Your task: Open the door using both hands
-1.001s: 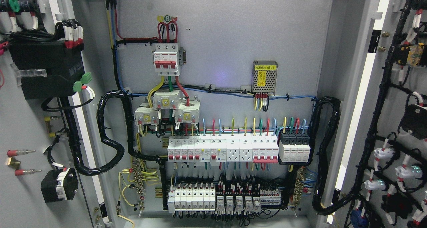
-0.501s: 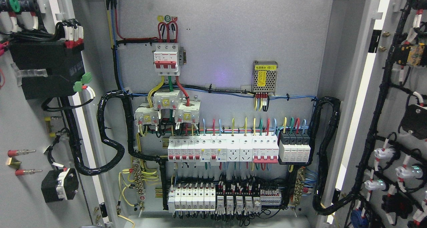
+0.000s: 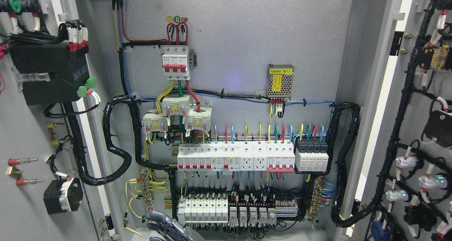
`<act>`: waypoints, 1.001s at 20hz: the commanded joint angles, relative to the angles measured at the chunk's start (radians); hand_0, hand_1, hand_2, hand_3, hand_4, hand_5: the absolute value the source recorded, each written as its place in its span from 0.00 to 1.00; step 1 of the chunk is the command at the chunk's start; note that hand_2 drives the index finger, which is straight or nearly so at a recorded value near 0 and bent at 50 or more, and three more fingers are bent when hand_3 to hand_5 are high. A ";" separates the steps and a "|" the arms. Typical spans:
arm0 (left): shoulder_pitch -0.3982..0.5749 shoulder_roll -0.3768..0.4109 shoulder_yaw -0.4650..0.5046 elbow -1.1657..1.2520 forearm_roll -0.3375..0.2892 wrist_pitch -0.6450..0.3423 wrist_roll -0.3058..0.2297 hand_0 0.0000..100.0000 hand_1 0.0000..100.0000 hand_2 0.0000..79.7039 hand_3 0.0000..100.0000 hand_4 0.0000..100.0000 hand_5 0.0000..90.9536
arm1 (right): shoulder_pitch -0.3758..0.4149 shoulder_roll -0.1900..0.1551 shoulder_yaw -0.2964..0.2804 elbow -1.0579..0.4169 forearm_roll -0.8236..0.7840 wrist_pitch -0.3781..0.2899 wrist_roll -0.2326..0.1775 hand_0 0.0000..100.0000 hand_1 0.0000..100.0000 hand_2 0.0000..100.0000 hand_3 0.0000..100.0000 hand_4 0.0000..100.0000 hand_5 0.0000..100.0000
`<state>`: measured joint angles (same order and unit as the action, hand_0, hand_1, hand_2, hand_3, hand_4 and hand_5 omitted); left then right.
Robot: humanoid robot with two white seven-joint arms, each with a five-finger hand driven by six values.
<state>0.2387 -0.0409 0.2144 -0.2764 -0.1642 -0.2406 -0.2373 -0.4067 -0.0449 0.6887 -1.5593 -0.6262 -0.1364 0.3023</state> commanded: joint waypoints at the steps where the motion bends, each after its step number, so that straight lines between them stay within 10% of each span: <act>1: 0.091 0.021 -0.078 -0.436 0.057 -0.043 0.000 0.12 0.39 0.00 0.00 0.00 0.00 | 0.135 -0.174 -0.100 -0.202 0.002 -0.055 0.000 0.12 0.39 0.00 0.00 0.00 0.00; 5: 0.206 0.097 -0.257 -0.692 0.228 -0.092 0.001 0.12 0.39 0.00 0.00 0.00 0.00 | 0.227 -0.225 -0.165 -0.248 0.037 -0.135 0.000 0.12 0.39 0.00 0.00 0.00 0.00; 13: 0.505 0.187 -0.313 -1.217 0.241 -0.371 0.000 0.12 0.39 0.00 0.00 0.00 0.00 | 0.456 -0.294 -0.284 -0.330 0.082 -0.405 0.000 0.12 0.39 0.00 0.00 0.00 0.00; 20: 0.554 0.193 -0.317 -1.314 0.242 -0.646 0.003 0.12 0.39 0.00 0.00 0.00 0.00 | 0.522 -0.338 -0.371 -0.343 0.082 -0.615 0.000 0.12 0.39 0.00 0.00 0.00 0.00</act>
<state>0.7197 0.0966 -0.0285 -1.2006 0.0661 -0.7492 -0.2373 0.0343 -0.2831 0.4607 -1.8176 -0.5506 -0.6890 0.2992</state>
